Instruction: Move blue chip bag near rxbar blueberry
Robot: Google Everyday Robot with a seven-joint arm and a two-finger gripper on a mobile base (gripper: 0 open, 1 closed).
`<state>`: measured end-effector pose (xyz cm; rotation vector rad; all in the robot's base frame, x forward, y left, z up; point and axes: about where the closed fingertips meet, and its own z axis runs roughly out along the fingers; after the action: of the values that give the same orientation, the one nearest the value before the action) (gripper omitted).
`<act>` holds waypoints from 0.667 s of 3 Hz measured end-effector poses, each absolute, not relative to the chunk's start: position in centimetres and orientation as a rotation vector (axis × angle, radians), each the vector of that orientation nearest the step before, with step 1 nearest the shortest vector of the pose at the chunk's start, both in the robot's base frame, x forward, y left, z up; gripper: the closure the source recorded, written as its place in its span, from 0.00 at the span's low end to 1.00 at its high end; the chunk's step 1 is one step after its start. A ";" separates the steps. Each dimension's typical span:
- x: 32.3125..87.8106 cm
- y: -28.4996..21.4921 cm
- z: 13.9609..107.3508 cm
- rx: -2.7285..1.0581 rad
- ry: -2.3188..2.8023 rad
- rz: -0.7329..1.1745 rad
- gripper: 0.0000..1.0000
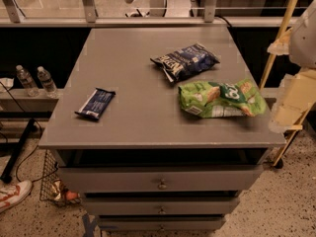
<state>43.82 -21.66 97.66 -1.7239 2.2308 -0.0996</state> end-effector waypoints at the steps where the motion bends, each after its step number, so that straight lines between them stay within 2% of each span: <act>1: 43.8 -21.7 97.7 -1.724 2.231 -0.100 0.00; 2: 44.3 -21.6 97.9 -1.709 2.218 -0.115 0.00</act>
Offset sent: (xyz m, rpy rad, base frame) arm 0.0121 0.0010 -0.0008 0.0069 -0.0306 -0.0083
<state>44.31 -21.55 97.86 -1.7095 2.2179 -0.1149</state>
